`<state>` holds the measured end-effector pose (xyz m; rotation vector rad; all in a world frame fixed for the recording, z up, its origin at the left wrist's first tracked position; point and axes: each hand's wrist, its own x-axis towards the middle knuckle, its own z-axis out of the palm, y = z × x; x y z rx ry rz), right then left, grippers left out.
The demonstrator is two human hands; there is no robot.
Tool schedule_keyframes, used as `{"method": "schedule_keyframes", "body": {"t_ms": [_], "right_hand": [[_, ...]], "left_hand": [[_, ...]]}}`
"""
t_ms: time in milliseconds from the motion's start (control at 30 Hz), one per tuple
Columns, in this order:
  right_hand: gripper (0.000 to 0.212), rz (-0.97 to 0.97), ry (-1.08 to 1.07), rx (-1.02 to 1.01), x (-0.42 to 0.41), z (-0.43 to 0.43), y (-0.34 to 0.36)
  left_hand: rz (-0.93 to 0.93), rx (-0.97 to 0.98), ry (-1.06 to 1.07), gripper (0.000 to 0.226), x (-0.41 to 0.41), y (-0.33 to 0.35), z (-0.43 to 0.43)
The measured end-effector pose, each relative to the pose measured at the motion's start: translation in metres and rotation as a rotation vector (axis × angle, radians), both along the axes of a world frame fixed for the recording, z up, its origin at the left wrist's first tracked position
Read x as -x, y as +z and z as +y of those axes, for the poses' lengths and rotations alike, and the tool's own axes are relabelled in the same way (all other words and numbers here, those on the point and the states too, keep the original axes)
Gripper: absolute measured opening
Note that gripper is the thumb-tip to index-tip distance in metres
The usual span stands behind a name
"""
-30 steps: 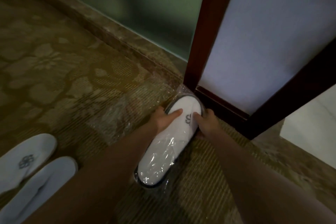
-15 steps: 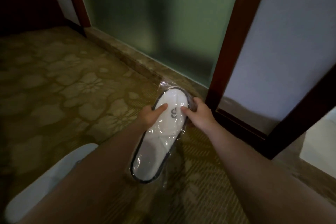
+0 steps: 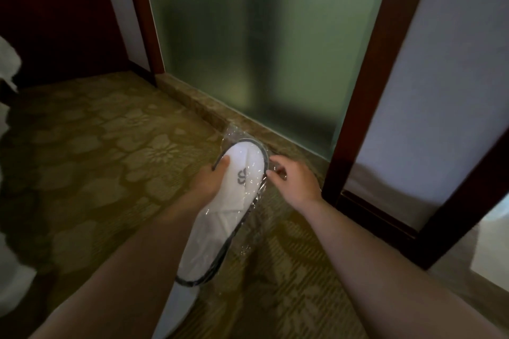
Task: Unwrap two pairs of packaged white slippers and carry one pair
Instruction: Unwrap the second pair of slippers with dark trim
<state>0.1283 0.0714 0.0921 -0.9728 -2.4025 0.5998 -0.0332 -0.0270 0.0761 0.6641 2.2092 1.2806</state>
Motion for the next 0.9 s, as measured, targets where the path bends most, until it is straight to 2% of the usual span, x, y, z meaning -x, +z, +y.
{"method": "schedule_keyframes", "body": {"t_ms": [100,333,500,733,900], "right_hand": [[0.034,-0.004,-0.047,-0.084,-0.003,0.004,0.004],[0.043,-0.007,-0.022,-0.159,-0.014,0.006,0.007],[0.032,0.045,0.018,-0.212,-0.009,0.005,0.01],[0.023,0.113,0.035,-0.176,-0.008,0.005,0.009],[0.022,0.192,-0.023,-0.002,-0.007,0.008,0.008]], "left_hand": [[0.027,0.009,0.011,0.07,0.0,0.004,-0.002],[0.117,0.072,0.064,0.071,0.009,0.004,-0.006],[0.111,0.079,0.02,0.07,0.012,0.005,-0.011],[0.092,0.094,-0.01,0.073,0.015,0.004,-0.015],[0.152,0.076,-0.08,0.064,0.015,-0.003,-0.018]]}}
